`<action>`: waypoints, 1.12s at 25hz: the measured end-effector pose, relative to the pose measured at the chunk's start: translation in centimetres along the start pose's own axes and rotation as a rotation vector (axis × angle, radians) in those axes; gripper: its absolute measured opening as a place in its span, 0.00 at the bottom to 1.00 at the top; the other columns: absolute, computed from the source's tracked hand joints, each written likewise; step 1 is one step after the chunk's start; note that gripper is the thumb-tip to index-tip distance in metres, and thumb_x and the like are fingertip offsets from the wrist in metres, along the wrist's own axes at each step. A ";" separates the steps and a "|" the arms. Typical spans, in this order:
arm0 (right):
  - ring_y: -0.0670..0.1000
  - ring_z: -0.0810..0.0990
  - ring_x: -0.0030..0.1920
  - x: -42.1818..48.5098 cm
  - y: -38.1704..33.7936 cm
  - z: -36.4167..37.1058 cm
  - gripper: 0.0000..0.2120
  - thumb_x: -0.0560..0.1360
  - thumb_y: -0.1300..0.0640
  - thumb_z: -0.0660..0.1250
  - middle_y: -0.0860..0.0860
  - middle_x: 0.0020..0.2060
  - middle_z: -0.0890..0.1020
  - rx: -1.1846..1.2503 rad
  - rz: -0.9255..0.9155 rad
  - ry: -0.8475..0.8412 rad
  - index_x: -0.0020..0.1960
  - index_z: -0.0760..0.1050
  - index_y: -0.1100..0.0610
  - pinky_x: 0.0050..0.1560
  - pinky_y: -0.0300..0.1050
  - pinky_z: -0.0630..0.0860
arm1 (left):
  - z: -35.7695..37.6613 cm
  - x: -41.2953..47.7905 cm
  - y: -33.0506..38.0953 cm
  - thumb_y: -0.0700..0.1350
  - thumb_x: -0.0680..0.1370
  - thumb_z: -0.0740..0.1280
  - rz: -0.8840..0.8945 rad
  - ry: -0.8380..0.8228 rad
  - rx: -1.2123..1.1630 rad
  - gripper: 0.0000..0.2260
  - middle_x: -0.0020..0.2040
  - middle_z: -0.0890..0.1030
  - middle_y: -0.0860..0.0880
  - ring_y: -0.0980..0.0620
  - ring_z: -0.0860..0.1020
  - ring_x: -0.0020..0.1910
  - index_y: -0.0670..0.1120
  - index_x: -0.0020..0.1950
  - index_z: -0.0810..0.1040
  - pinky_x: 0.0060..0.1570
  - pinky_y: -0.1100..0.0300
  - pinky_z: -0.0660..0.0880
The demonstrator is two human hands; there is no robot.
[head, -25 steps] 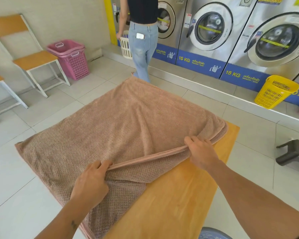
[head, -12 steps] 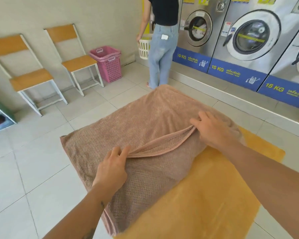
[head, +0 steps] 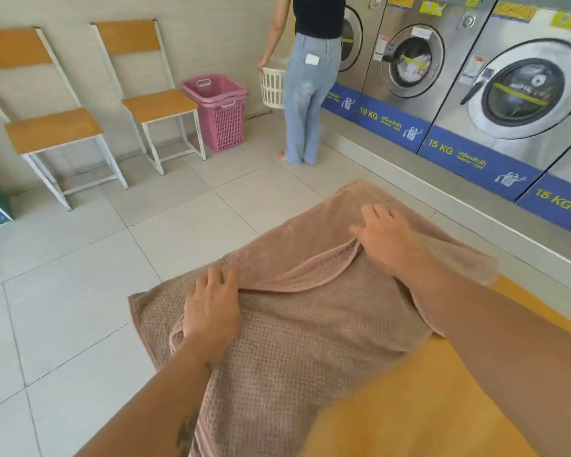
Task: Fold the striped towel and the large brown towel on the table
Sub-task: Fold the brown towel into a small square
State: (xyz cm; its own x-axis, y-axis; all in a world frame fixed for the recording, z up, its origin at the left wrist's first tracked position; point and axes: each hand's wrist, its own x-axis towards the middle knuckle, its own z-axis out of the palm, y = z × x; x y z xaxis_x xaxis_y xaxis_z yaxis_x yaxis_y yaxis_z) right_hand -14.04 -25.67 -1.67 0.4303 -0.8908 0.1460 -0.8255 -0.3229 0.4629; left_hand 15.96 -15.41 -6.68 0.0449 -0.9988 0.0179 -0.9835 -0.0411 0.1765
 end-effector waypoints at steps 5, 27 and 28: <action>0.60 0.72 0.51 5.9 -2.1 0.7 0.16 0.68 0.64 0.65 0.60 0.51 0.73 0.072 0.149 -0.046 0.56 0.74 0.57 0.49 0.56 0.69 | 1.2 4.3 -5.3 0.41 0.74 0.63 -0.071 -0.042 -0.002 0.24 0.56 0.69 0.48 0.49 0.67 0.49 0.50 0.69 0.65 0.47 0.55 0.72; 0.61 0.47 0.78 -13.8 -2.3 3.9 0.38 0.77 0.52 0.63 0.48 0.79 0.46 0.663 0.637 -0.768 0.78 0.45 0.39 0.70 0.69 0.60 | 5.5 -1.8 11.6 0.64 0.73 0.62 0.512 -0.513 -0.049 0.37 0.78 0.51 0.52 0.46 0.48 0.79 0.60 0.79 0.49 0.74 0.34 0.43; 0.61 0.46 0.78 -14.9 -2.2 4.1 0.38 0.77 0.52 0.63 0.47 0.79 0.44 0.675 0.640 -0.766 0.78 0.44 0.38 0.71 0.70 0.58 | 6.0 -2.7 11.8 0.59 0.75 0.62 0.517 -0.492 -0.030 0.37 0.79 0.50 0.52 0.47 0.46 0.79 0.59 0.79 0.48 0.75 0.35 0.42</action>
State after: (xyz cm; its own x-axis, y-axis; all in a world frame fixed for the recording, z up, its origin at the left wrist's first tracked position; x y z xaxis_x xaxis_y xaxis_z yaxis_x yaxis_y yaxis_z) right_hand -20.09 -13.01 -8.45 -0.2663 -0.8353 -0.4809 -0.9334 0.3480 -0.0875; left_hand 3.19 -13.33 -10.59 -0.5169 -0.7863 -0.3384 -0.8520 0.4343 0.2923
